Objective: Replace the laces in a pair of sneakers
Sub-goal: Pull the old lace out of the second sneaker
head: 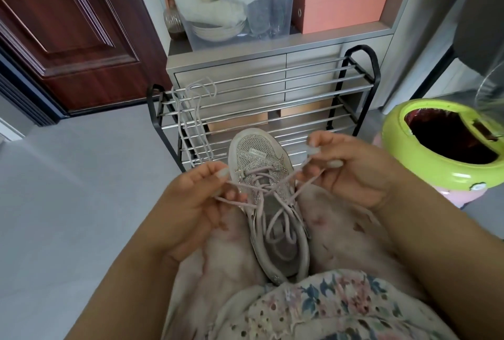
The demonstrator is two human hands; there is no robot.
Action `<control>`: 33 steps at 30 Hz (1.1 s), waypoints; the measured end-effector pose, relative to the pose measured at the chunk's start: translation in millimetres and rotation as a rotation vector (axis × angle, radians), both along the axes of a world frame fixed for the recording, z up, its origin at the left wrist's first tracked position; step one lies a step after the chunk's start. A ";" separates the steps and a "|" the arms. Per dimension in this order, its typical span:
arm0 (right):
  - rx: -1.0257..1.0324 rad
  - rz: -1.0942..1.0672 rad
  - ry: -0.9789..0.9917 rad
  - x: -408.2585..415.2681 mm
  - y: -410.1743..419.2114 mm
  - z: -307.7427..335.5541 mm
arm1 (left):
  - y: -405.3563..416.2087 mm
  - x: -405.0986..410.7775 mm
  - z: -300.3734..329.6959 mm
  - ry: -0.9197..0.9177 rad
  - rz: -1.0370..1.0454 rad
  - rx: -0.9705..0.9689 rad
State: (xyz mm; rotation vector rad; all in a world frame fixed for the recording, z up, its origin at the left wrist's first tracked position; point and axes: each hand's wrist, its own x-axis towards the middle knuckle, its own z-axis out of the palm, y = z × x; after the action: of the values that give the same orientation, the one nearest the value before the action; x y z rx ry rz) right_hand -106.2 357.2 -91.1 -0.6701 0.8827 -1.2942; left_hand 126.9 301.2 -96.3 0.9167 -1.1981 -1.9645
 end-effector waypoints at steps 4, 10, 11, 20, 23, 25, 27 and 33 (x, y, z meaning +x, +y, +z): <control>-0.038 -0.056 0.142 -20.6 5.5 7.7 | -10.1 20.8 10.0 0.086 -0.038 -0.008; -0.159 -0.175 0.841 -33.9 8.3 4.9 | -13.6 36.7 28.9 -0.624 -0.068 -0.512; -0.173 -0.154 0.895 -32.9 9.6 4.1 | -11.1 35.0 27.9 -0.669 -0.098 -0.581; -0.297 0.283 1.255 6.2 10.2 -8.7 | -2.5 8.6 -20.1 -0.792 -0.308 -0.848; -0.316 0.229 1.247 6.8 7.8 -11.6 | -0.9 7.1 -16.2 -0.753 -0.265 -0.864; -0.300 -0.025 1.228 -1.5 2.9 -11.6 | -4.6 11.4 -7.9 -0.745 -0.058 -0.856; -0.230 -0.350 1.161 -14.0 -0.1 -5.2 | -10.0 20.6 0.7 -0.737 0.197 -0.785; -0.127 -0.346 1.260 -25.2 -0.8 -15.0 | -11.0 23.9 1.7 -0.876 0.139 -0.686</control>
State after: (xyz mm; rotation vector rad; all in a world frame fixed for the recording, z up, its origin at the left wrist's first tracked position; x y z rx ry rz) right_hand -131.4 356.5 -106.0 -1.5380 1.9978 -1.1520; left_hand 150.8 290.2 -94.6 1.4479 -2.0250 -0.8691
